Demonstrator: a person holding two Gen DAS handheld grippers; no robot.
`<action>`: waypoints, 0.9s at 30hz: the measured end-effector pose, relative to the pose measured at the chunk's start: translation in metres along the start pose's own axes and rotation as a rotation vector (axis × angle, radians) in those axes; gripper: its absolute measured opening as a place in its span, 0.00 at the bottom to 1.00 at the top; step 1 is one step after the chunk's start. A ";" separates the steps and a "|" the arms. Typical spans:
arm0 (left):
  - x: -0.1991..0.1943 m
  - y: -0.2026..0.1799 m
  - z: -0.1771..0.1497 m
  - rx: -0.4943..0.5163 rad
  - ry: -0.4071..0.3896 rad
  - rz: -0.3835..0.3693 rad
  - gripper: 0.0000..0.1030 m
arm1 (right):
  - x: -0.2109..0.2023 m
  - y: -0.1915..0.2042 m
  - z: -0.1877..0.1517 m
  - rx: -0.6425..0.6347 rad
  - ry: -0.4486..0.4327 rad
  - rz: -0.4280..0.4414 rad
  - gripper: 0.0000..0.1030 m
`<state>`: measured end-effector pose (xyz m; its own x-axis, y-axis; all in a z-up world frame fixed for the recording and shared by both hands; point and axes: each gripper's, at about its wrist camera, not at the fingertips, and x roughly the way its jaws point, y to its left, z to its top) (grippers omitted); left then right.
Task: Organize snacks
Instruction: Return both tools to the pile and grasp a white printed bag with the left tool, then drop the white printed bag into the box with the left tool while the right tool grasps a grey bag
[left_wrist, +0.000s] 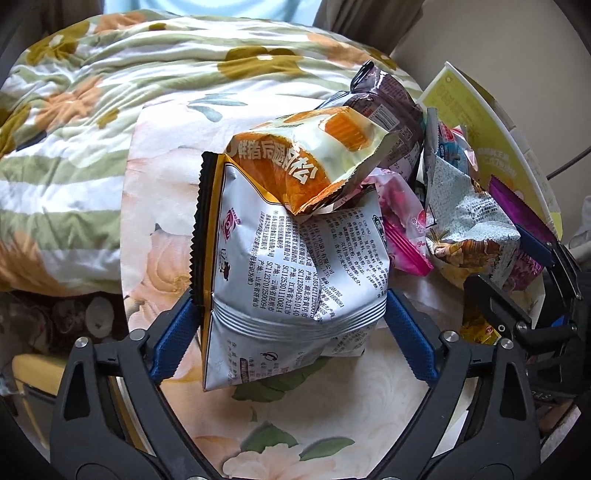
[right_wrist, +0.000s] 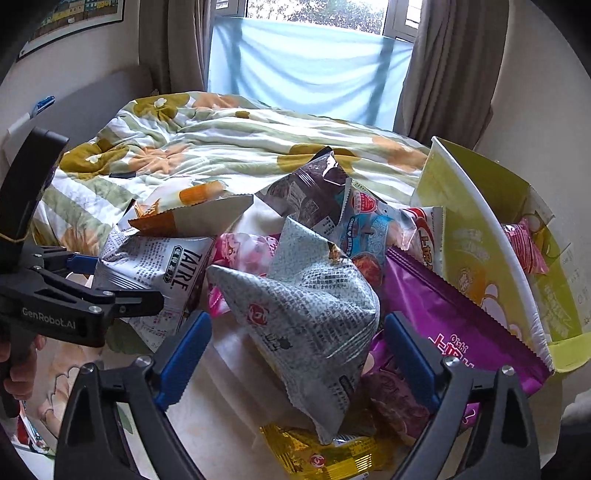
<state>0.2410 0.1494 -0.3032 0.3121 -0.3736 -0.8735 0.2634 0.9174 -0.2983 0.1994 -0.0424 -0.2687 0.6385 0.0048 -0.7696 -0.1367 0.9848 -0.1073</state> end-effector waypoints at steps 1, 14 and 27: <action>-0.001 0.001 -0.001 -0.008 0.002 -0.005 0.77 | 0.002 0.000 0.000 -0.004 0.000 -0.001 0.90; -0.016 0.001 -0.021 -0.047 -0.003 -0.006 0.67 | 0.018 -0.003 -0.004 0.007 0.022 -0.002 0.73; -0.045 0.001 -0.036 -0.065 -0.042 0.010 0.67 | 0.006 -0.012 -0.010 0.060 0.009 0.025 0.45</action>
<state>0.1943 0.1718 -0.2780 0.3530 -0.3682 -0.8601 0.2002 0.9277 -0.3150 0.1977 -0.0559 -0.2783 0.6285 0.0282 -0.7773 -0.1069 0.9930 -0.0505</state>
